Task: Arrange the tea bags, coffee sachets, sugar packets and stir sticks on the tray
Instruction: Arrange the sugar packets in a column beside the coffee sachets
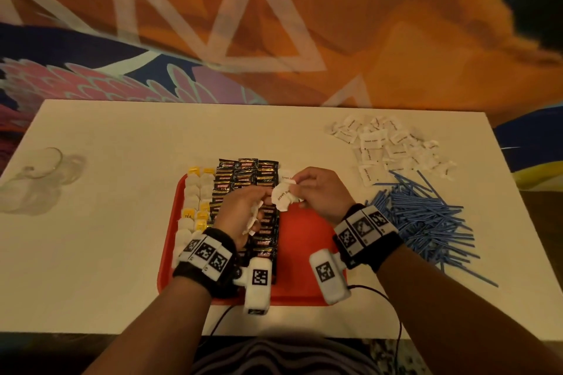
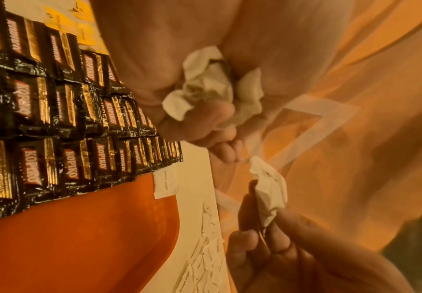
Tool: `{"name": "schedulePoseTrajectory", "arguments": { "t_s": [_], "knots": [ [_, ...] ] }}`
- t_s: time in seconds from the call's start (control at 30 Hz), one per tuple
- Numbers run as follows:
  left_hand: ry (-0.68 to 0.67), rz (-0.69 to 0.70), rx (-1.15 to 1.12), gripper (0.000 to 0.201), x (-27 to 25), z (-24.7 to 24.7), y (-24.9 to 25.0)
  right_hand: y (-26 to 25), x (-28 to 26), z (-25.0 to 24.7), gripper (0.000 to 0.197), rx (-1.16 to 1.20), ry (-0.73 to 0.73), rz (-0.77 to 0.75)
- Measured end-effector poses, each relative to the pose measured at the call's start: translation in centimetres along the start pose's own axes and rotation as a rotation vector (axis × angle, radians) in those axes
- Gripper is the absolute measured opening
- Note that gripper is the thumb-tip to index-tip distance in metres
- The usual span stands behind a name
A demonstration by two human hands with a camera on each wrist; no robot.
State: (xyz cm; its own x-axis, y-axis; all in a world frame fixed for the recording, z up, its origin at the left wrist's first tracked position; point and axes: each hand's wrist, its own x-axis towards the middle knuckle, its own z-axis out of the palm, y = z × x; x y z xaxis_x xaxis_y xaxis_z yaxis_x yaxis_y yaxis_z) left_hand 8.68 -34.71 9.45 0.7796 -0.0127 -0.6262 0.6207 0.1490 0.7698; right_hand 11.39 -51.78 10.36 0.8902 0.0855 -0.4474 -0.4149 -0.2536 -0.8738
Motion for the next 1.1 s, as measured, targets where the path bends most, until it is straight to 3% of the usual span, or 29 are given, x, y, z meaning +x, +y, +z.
{"name": "schedulePoseTrajectory", "arguments": {
  "t_s": [0.13, 0.27, 0.4, 0.6, 0.7, 0.83, 0.93, 1.1],
  "knots": [
    [-0.038, 0.119, 0.174, 0.015, -0.6, 0.2, 0.2, -0.1, -0.3, 0.3, 0.017, -0.063, 0.015, -0.049],
    [0.044, 0.149, 0.112, 0.004, -0.2, 0.4, 0.4, -0.1, -0.8, 0.2, 0.012, 0.114, 0.213, -0.062],
    [0.022, 0.129, 0.071, 0.007, -0.1, 0.4, 0.5, 0.1, -1.4, 0.4, 0.015, 0.198, 0.053, -0.011],
    [0.119, 0.096, -0.101, 0.011, 0.6, 0.7, 0.3, 0.5, -1.1, 0.4, 0.016, 0.290, 0.009, 0.077],
    [0.111, 0.146, 0.016, 0.006, 0.8, 0.7, 0.1, 0.7, -0.9, 0.5, 0.017, 0.271, -0.052, 0.130],
    [0.119, 0.213, 0.155, 0.003, 1.3, 0.6, -0.1, 1.1, -0.3, 0.3, 0.006, 0.326, 0.078, 0.055],
    [0.174, 0.252, 0.192, 0.003, 2.0, 0.5, -0.3, 1.8, -0.1, 0.2, 0.015, 0.356, 0.023, 0.069],
    [0.181, 0.224, 0.212, 0.005, 3.0, 0.3, -1.0, 4.0, 1.4, 0.1, 0.023, 0.067, -0.063, 0.102]
  ]
}}
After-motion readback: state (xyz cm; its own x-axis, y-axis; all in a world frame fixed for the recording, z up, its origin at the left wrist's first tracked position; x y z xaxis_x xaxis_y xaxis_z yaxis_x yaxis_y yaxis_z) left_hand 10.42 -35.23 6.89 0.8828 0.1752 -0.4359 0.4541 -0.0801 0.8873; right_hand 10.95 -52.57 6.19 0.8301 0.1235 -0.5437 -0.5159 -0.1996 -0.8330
